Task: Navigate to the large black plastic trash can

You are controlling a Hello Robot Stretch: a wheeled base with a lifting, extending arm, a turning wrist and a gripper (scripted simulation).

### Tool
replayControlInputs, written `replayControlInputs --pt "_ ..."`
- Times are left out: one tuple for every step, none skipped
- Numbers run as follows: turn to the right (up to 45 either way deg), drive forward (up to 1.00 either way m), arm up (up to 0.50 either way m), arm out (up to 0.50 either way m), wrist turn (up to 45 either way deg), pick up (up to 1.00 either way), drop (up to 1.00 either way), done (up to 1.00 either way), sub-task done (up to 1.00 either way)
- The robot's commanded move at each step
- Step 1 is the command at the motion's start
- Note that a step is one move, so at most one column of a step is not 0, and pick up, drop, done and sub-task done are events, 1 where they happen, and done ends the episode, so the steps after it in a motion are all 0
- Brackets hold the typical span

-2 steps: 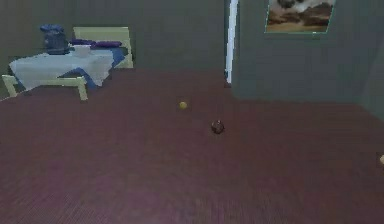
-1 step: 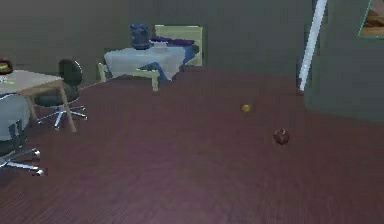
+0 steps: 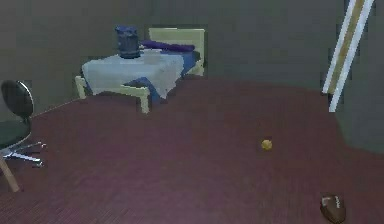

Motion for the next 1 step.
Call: replayControlInputs --pt "0.0 1.00 0.00 0.00 0.0 0.00 0.00 0.00 0.00"
